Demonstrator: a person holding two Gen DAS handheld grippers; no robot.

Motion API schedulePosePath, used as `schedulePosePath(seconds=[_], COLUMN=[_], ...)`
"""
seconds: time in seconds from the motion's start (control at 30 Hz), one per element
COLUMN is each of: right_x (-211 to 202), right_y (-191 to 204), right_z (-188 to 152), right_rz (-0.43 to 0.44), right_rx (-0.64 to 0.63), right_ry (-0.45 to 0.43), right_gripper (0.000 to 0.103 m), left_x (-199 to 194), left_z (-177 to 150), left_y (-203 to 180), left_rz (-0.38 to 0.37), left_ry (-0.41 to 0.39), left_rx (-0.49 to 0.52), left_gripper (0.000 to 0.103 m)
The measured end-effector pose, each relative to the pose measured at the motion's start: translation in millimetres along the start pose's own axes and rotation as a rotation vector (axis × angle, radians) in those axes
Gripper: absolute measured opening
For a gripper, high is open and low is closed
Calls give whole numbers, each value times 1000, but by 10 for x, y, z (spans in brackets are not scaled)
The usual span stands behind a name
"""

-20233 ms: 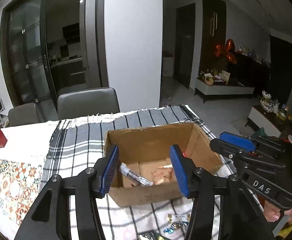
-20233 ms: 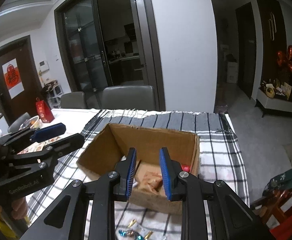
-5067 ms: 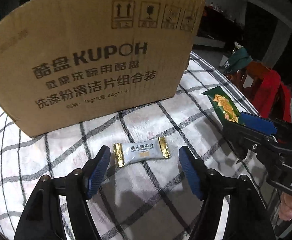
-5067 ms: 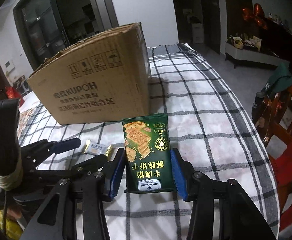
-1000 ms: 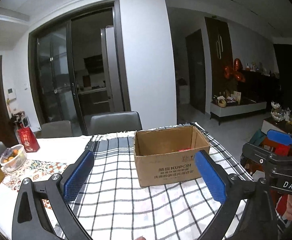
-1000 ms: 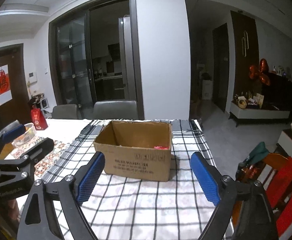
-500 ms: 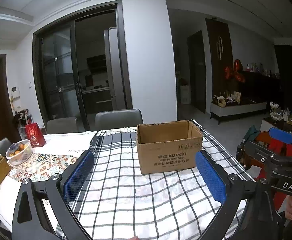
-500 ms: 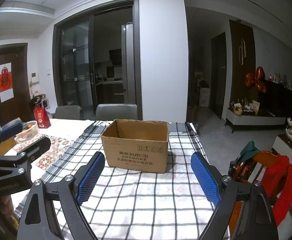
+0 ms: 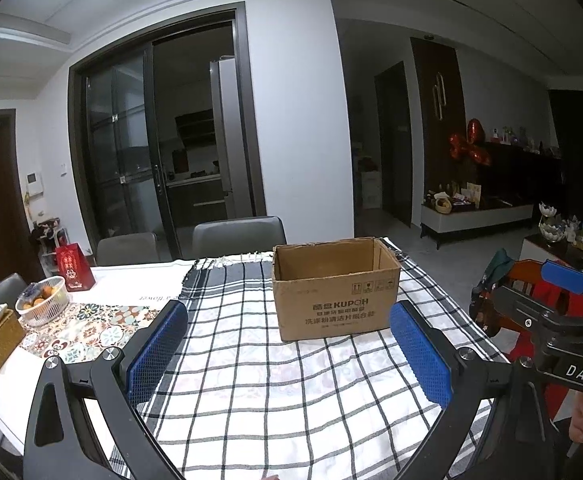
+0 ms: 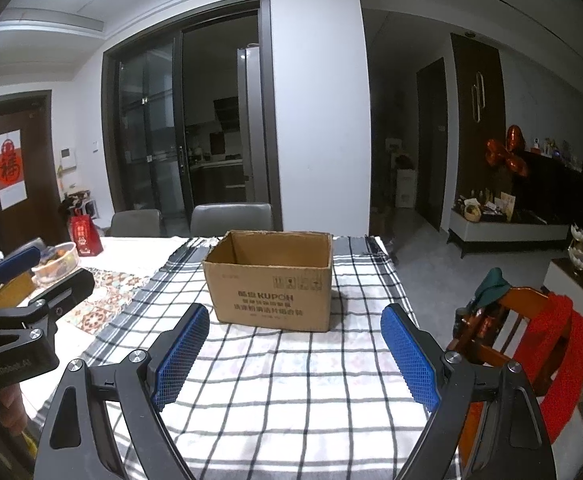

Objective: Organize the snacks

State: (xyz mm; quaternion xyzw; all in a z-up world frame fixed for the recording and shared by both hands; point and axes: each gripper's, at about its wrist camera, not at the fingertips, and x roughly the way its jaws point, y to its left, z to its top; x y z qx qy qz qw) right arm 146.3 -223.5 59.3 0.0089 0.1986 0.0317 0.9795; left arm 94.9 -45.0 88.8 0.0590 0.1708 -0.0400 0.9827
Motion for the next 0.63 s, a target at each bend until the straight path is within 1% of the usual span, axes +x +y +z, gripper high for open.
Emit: schedulePosePath(seconds=[0.63], right_x=[-25], right_y=[-40], right_z=[-38], right_rz=[-5], right_rx=[11], right_ry=[2], right_gripper=[88], left_x=[-26], left_z=[-6], left_y=[-41], left_rz=[-7], left_ry=[10], left_rx=[0], left_gripper=[103])
